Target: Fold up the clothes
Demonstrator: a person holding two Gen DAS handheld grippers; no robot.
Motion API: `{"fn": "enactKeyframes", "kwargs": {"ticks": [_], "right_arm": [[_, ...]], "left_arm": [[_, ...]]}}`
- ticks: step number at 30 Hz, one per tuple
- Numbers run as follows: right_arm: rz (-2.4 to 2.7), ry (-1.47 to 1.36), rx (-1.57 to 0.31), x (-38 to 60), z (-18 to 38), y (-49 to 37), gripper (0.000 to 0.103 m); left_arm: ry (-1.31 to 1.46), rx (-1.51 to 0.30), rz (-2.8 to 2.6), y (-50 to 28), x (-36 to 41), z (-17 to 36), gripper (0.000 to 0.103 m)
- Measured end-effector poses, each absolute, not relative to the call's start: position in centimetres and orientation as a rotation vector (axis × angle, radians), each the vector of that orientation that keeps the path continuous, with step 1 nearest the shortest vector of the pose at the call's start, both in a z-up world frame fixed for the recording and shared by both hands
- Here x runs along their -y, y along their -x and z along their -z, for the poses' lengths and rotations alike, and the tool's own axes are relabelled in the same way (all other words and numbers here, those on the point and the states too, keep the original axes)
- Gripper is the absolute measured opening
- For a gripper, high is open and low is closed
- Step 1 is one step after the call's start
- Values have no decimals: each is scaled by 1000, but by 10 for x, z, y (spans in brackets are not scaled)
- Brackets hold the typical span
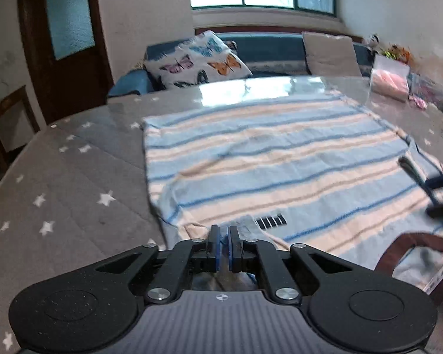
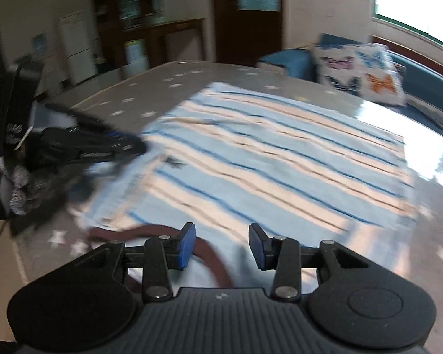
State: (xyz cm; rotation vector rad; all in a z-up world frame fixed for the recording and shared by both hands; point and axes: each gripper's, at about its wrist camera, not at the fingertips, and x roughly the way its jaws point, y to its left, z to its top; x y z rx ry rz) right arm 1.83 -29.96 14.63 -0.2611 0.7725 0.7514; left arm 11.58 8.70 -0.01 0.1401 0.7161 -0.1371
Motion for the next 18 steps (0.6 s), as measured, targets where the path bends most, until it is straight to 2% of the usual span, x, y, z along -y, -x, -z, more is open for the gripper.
{"fn": "enactKeyframes", "kwargs": {"ticks": [4, 6, 7, 13, 18], "right_arm": [[-626, 254, -788, 337, -139, -43, 40], [-590, 250, -782, 347, -137, -56, 40], [-579, 246, -775, 351, -136, -62, 40], [-552, 244, -761, 359, -123, -92, 40], [-564, 265, -751, 362, -119, -83, 40]], "left_arm": [[-150, -710, 137, -111, -85, -2, 11], [-162, -705, 131, -109, -84, -4, 21], [-171, -705, 126, -107, -84, -5, 22], [-209, -720, 124, -94, -82, -8, 26], [-233, -731, 131, -80, -80, -7, 29]]}}
